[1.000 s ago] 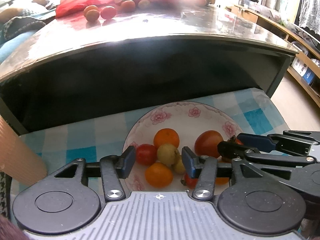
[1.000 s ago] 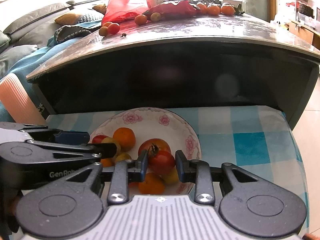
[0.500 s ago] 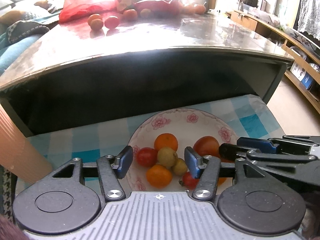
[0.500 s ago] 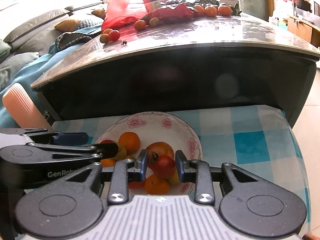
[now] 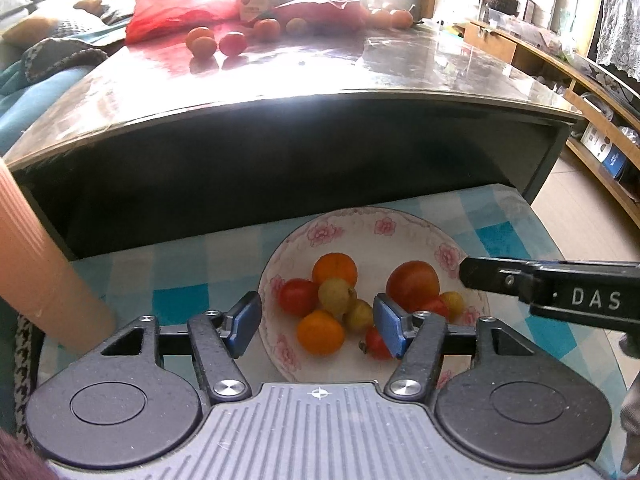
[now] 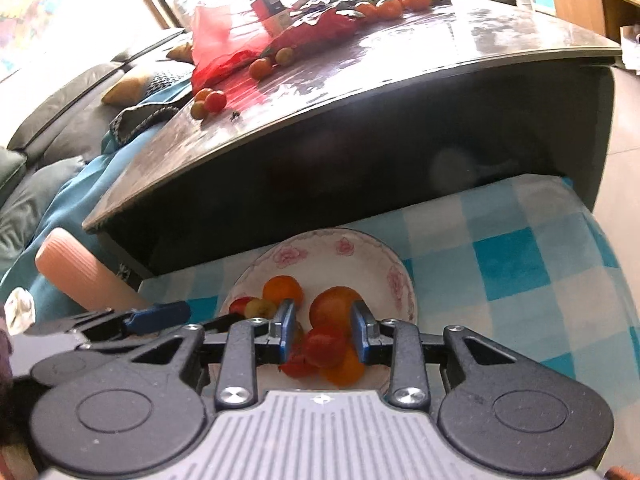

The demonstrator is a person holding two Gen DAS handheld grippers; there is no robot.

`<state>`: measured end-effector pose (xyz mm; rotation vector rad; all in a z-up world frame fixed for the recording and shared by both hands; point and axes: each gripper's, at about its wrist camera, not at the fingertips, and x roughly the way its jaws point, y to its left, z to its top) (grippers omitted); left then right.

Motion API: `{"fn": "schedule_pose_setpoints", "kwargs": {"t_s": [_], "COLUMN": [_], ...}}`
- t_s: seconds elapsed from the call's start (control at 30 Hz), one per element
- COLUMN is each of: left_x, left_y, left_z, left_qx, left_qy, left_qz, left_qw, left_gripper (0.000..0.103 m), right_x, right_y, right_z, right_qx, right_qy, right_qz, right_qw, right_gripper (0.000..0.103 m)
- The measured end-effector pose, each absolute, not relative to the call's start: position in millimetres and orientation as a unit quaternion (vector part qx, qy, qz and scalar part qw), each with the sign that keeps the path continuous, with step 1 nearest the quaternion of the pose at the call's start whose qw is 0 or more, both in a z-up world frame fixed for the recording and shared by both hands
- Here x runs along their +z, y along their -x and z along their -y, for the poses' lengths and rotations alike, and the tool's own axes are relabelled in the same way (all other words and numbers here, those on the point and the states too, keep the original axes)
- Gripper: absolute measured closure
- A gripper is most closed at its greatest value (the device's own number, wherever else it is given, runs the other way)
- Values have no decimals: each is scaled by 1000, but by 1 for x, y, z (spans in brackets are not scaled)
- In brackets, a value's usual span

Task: Organize fruits
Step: 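Open the left gripper while the right gripper opens, releasing both fruits onto the plate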

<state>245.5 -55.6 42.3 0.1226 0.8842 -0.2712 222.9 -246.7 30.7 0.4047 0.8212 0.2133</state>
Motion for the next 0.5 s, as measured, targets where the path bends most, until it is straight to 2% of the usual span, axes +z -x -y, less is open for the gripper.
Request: {"fn": "schedule_pose_setpoints", "kwargs": {"t_s": [0.3,0.37,0.5], "left_x": [45,46,50], "left_y": [-228,-224,-217], "left_z": [55,54,54], "left_qx": [-127,-125,-123], "left_qy": [-61,-62,-61], "left_qz": [-426,-425,-421], "left_qw": [894,894,896], "left_gripper": [27,20,18], "right_x": [41,43,47], "right_y": [-207,-202,-192], "right_z": [238,236,235], "right_qx": [85,80,73], "right_qy": [-155,-141,-127], "right_qz": [-398,-400,-398], "right_qw": [900,902,906], "right_gripper": [58,58,53]}}
